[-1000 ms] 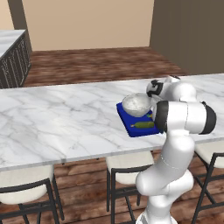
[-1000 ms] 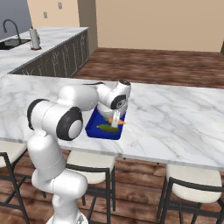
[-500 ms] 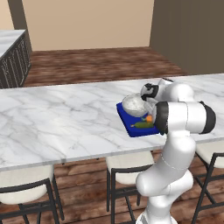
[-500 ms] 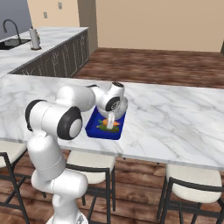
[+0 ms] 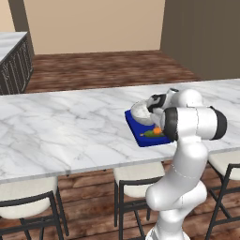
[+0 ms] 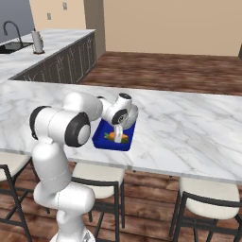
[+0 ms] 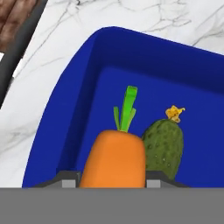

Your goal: Place the two vegetables and bowl onto the tray for setting up a vegetable dip station.

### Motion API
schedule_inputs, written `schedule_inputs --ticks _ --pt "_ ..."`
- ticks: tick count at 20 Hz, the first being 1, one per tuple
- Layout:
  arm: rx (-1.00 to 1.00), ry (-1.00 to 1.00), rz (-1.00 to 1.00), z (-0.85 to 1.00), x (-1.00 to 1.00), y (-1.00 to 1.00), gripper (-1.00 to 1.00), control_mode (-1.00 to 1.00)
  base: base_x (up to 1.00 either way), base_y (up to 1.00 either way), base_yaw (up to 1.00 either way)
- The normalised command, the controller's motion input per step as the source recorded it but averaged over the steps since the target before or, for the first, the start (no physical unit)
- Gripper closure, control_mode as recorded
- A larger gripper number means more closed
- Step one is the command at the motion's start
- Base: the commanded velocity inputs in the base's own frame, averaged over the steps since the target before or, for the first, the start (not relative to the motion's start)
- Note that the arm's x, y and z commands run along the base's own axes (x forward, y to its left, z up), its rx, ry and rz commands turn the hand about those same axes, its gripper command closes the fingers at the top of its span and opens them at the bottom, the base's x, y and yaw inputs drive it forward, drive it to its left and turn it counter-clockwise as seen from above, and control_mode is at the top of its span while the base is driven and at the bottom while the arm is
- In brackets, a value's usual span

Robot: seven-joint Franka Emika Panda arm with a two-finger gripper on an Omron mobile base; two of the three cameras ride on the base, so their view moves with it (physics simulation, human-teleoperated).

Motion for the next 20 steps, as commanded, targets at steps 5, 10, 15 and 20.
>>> schedule_inputs --ticks 5,10,15,20 --pt "0.00 0.00 0.00 -0.22 0.20 0.00 1.00 -1.00 0.00 0.00 0.00" --pt "0.00 0.00 0.00 -0.14 0.05 0.00 1.00 -1.00 0.00 0.00 0.00" --pt "0.00 0.01 0.00 -0.01 0.00 0.00 -1.00 -1.00 0.00 0.00 0.00" --pt "0.00 0.01 0.00 0.00 0.00 0.00 -1.00 -1.00 0.00 0.00 0.00"
